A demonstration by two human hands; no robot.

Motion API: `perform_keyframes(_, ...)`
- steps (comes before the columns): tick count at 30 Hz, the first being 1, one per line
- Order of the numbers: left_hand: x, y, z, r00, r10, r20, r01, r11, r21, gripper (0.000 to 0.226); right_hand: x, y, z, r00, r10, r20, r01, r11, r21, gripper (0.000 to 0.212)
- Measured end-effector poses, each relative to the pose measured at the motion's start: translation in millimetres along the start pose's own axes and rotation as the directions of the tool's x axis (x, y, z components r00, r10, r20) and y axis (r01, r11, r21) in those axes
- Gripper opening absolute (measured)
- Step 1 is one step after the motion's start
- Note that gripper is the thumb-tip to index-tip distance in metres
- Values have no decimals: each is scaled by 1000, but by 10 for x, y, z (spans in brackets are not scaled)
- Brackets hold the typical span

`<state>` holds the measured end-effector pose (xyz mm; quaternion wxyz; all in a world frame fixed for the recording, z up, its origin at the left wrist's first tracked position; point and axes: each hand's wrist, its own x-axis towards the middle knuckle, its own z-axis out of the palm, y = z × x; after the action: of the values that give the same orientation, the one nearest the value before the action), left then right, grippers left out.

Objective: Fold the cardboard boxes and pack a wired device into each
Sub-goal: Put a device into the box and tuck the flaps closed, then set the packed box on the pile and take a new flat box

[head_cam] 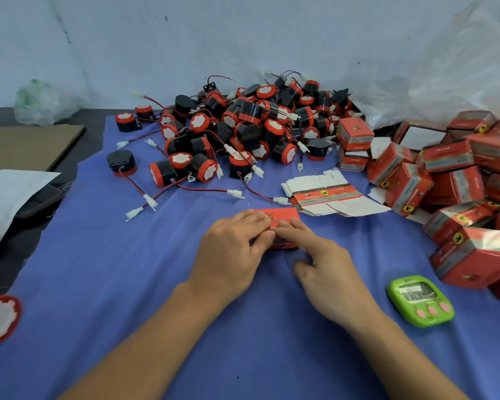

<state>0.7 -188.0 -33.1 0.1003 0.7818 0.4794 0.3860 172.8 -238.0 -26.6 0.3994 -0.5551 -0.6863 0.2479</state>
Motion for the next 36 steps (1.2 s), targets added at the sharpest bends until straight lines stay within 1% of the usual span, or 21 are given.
perform_keyframes(2, 42, -12, 3, 994, -109, -6, 107, 987, -122, 25, 6, 8, 2, 992, 116, -45, -100, 960, 261, 72)
perform_keyframes(3, 57, -13, 11, 989, -144, -11, 140, 976, -165, 21, 19, -11, 0, 970, 205, -130, -139, 909, 393, 62)
perform_keyframes(4, 64, -23, 21, 985, -173, -16, 167, 966, -199, 19, 49, -2, 2, 929, 294, -227, -169, 879, 446, 47)
perform_keyframes(5, 75, -29, 30, 978, -208, -15, 200, 954, -225, 19, 79, 12, 10, 887, 352, -299, -204, 880, 429, 32)
perform_keyframes(6, 86, -33, 37, 969, -245, -8, 236, 942, -238, 26, 100, 21, 20, 871, 373, -319, -260, 902, 345, 25)
perform_keyframes(8, 113, -68, 33, 946, -309, 99, 324, 907, -271, 61, 106, 40, 66, 905, 335, -264, -312, 942, 127, 22)
perform_keyframes(9, 124, -77, 17, 923, -333, 193, 378, 878, -293, 78, 119, 21, 93, 920, 312, -238, -305, 950, 65, 17)
perform_keyframes(10, 136, -74, -5, 904, -333, 269, 408, 862, -302, 84, 136, -3, 108, 928, 297, -224, -295, 955, 43, 15)
perform_keyframes(11, 145, -73, -21, 907, -297, 300, 387, 869, -309, 79, 140, -9, 100, 932, 295, -209, -293, 955, 44, 21)
perform_keyframes(13, 135, -80, -30, 945, -205, 256, 280, 911, -302, 67, 122, 24, 53, 949, 285, -134, -279, 958, 64, 55)
perform_keyframes(15, 118, -93, -25, 966, -139, 220, 203, 932, -300, 82, 105, 65, 27, 964, 258, -60, -254, 965, 59, 75)
perform_keyframes(18, 109, -70, -23, 957, -170, 236, 245, 909, -339, 103, 112, 86, 31, 972, 209, -107, -195, 973, 122, 59)
perform_keyframes(20, 112, -75, -13, 959, -164, 233, 241, 902, -358, 89, 115, 73, 48, 967, 193, -166, -168, 973, 155, 54)
perform_keyframes(23, 89, -57, -9, 979, -107, 175, 160, 933, -324, 62, 93, 70, 56, 960, 188, -209, -144, 967, 208, 51)
perform_keyframes(26, 93, -54, -3, 979, -89, 181, 148, 926, -348, 59, 88, 75, 27, 966, 175, -189, -135, 969, 208, 50)
perform_keyframes(28, 111, -82, -28, 969, -97, 227, 182, 903, -390, 60, 100, 74, 19, 977, 179, -119, -166, 980, 114, 49)
perform_keyframes(30, 139, -91, -52, 955, -114, 272, 229, 868, -441, 69, 106, 65, 3, 974, 221, -54, -219, 975, 34, 48)
perform_keyframes(31, 147, -93, -55, 950, -136, 282, 261, 840, -475, 79, 115, 67, -6, 971, 240, -22, -238, 968, 76, 46)
perform_keyframes(33, 165, -83, -46, 931, -188, 314, 349, 714, -607, 89, 136, 59, -42, 957, 289, 15, -281, 915, 289, 44)
perform_keyframes(34, 169, -72, -43, 919, -196, 341, 383, 645, -661, 84, 137, 53, -58, 950, 312, 22, -296, 874, 386, 45)
perform_keyframes(36, 180, -39, -34, 892, -169, 420, 436, 571, -696, 65, 142, 71, -75, 942, 335, 32, -307, 818, 486, 46)
